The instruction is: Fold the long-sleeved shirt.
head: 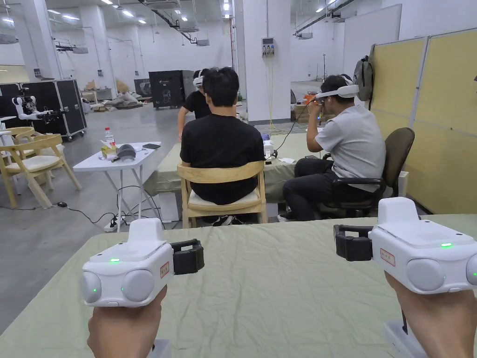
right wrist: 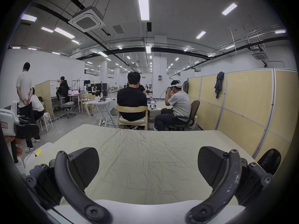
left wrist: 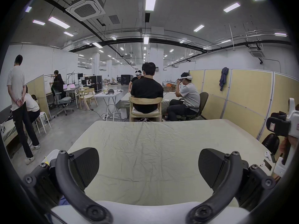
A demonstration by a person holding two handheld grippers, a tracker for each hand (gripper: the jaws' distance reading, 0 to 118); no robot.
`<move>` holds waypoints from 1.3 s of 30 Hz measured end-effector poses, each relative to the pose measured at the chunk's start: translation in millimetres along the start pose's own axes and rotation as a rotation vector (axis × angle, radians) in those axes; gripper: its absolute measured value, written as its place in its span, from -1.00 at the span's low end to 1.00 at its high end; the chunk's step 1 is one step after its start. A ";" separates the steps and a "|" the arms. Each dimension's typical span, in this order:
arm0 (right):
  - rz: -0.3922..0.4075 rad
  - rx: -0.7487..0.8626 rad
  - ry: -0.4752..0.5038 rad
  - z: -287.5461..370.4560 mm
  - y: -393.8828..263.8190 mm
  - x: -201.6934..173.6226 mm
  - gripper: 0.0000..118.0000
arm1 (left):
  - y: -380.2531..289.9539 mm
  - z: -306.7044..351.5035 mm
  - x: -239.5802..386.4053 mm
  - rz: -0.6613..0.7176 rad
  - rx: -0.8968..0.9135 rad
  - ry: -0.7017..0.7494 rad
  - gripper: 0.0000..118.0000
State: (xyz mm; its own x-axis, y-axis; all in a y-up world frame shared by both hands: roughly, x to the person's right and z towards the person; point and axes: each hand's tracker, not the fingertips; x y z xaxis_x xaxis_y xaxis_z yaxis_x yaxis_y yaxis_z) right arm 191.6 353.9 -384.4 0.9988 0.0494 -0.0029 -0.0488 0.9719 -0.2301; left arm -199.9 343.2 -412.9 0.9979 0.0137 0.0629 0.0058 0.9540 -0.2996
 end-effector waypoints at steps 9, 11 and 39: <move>-0.009 -0.013 -0.008 -1.6 -4.7 1.0 1.00 | -0.9 0.7 2.0 -0.008 0.003 -0.006 1.00; -0.008 -0.013 -0.009 -2.2 -5.3 1.2 1.00 | -1.0 0.6 2.2 -0.009 0.005 -0.005 1.00; 0.001 -0.047 -0.007 -4.9 -11.4 -2.8 1.00 | -8.8 10.7 12.5 -0.026 0.027 0.033 1.00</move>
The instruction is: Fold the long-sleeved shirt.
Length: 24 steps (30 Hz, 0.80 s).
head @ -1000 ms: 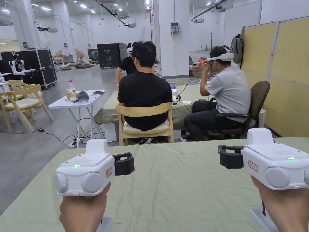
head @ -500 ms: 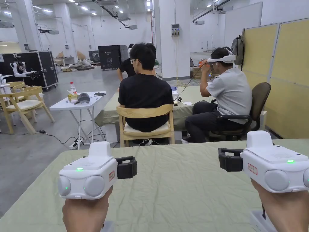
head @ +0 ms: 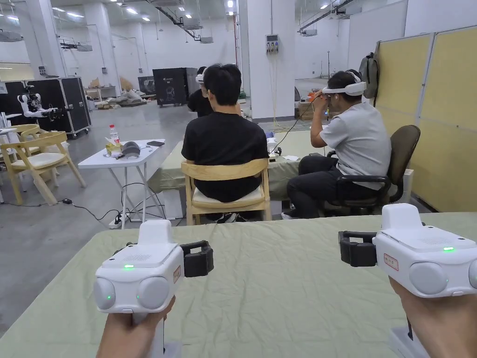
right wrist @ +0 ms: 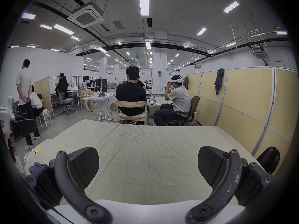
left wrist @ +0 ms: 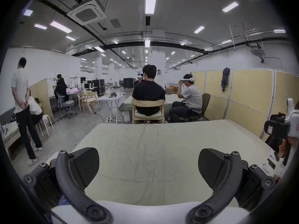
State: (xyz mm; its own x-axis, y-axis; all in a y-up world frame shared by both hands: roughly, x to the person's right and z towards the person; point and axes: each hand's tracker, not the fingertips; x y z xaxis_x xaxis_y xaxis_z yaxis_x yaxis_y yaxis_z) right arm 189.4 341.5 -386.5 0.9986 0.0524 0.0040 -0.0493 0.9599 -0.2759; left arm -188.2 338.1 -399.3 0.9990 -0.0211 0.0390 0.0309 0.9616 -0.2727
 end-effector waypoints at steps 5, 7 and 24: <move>-0.011 -0.009 0.011 -0.9 -1.9 -0.3 1.00 | -4.7 10.3 13.2 -0.084 0.031 0.040 1.00; -0.008 -0.011 0.012 -1.1 -1.8 -1.3 1.00 | -5.4 14.2 14.3 -0.047 0.035 0.019 1.00; -0.028 -0.014 0.034 0.6 2.3 -1.4 1.00 | -7.0 23.9 25.2 -0.022 -0.012 -0.012 1.00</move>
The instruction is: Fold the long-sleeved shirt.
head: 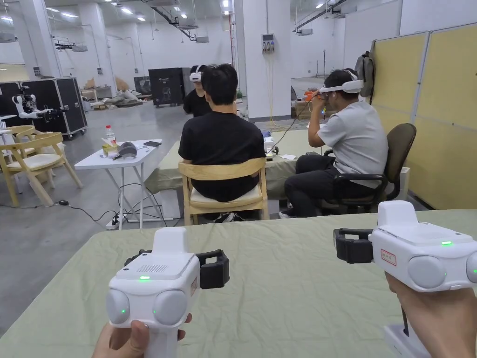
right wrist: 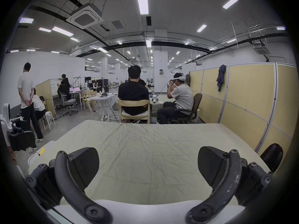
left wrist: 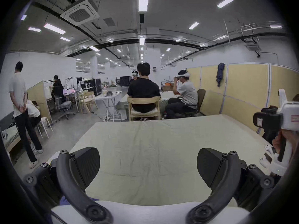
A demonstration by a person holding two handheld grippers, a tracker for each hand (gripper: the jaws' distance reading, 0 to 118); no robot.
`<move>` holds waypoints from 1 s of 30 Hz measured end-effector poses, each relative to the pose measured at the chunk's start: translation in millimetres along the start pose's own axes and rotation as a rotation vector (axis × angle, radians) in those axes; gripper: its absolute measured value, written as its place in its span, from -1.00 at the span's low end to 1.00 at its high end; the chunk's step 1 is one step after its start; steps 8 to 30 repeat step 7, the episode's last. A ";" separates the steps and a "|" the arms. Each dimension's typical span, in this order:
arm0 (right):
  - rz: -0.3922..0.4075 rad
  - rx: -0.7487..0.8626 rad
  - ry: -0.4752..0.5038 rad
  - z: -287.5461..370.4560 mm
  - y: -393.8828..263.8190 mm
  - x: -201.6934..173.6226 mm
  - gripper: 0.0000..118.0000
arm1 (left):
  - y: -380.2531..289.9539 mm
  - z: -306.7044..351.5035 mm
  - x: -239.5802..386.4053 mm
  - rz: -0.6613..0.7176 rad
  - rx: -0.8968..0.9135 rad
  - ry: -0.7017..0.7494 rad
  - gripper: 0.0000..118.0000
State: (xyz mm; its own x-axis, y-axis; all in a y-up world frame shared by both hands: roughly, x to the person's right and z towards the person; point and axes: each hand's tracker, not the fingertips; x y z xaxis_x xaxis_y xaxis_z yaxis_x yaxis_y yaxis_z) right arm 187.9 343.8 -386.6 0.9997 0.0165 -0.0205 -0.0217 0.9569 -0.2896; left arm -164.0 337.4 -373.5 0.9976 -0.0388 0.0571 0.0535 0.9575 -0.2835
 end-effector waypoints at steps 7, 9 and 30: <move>-0.010 -0.005 0.003 1.6 -1.9 3.0 1.00 | 7.6 -6.7 -14.3 0.122 -0.072 0.016 0.98; -0.010 -0.005 0.003 1.6 -1.9 3.0 1.00 | 7.6 -6.7 -14.3 0.122 -0.072 0.016 0.98; -0.010 -0.005 0.003 1.6 -1.9 3.0 1.00 | 7.6 -6.7 -14.3 0.122 -0.072 0.016 0.98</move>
